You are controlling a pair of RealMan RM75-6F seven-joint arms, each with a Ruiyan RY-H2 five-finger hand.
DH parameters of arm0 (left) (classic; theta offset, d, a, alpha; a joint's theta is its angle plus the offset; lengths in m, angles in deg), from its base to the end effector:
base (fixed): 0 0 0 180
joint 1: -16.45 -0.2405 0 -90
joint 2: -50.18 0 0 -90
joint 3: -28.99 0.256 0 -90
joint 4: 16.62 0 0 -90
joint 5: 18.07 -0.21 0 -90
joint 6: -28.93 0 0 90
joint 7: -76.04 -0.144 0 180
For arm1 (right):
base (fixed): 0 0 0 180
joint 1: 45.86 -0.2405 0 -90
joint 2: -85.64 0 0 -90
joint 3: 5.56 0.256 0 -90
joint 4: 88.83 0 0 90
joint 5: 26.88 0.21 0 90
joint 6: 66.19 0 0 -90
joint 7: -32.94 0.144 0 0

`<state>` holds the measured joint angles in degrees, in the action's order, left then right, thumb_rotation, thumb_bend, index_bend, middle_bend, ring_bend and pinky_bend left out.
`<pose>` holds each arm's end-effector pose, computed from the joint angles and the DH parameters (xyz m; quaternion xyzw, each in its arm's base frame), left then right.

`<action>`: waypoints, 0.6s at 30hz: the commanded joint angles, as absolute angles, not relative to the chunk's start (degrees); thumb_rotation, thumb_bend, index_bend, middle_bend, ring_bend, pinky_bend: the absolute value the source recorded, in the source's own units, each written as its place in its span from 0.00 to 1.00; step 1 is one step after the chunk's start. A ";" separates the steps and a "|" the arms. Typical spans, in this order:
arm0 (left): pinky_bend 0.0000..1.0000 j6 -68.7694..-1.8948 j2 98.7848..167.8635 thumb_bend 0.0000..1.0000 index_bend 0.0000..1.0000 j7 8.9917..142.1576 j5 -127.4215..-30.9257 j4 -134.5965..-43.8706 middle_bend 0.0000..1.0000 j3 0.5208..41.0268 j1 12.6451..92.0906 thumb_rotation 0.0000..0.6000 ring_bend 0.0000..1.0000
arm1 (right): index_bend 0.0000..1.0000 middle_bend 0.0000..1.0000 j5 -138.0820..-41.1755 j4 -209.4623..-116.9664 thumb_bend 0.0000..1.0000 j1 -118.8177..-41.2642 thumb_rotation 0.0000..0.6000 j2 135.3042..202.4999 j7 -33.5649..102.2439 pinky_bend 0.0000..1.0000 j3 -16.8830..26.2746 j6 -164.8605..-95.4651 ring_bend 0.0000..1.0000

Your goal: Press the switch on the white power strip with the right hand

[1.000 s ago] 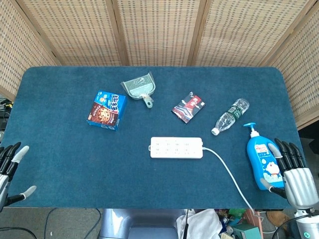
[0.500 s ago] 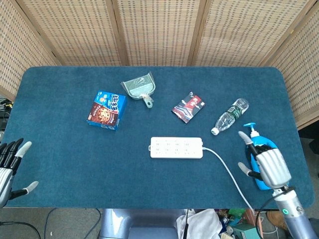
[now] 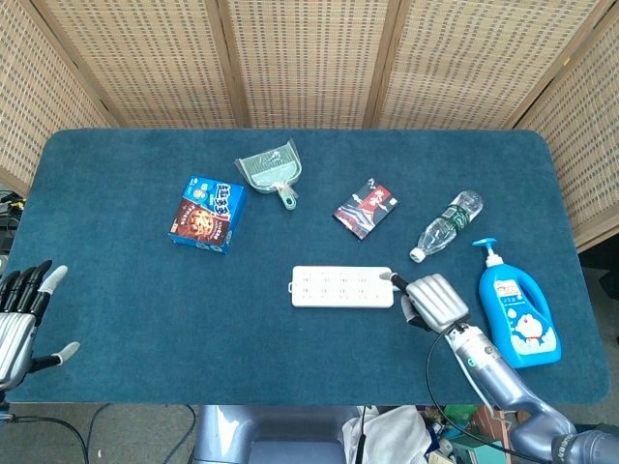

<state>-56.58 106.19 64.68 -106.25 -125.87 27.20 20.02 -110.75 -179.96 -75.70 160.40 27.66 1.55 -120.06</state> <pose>-0.2605 0.1665 0.1746 -0.6178 -0.3732 -0.3750 0.5818 -0.2080 -0.2937 0.0408 0.7624 -0.3794 0.3598 0.3812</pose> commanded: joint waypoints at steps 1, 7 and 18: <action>0.00 -56.24 106.34 0.00 0.00 64.32 -105.70 -125.92 0.00 27.04 20.27 1.00 0.00 | 0.18 0.93 -107.63 -178.66 0.81 -77.19 1.00 162.16 25.41 1.00 1.66 -117.63 0.98; 0.00 -55.93 106.55 0.00 0.00 63.79 -105.19 -126.00 0.00 26.98 20.53 1.00 0.00 | 0.18 0.93 -104.62 -176.75 0.81 -78.73 1.00 163.75 23.39 1.00 1.14 -114.91 0.98; 0.00 -56.09 106.84 0.00 0.00 63.24 -105.03 -126.15 0.00 27.10 20.56 1.00 0.00 | 0.19 0.93 -101.85 -175.84 0.81 -80.23 1.00 165.46 20.27 1.00 0.28 -113.52 0.98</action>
<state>-56.09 106.84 63.23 -105.02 -126.15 27.10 20.57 -101.94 -175.86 -80.15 165.38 20.36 0.30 -113.54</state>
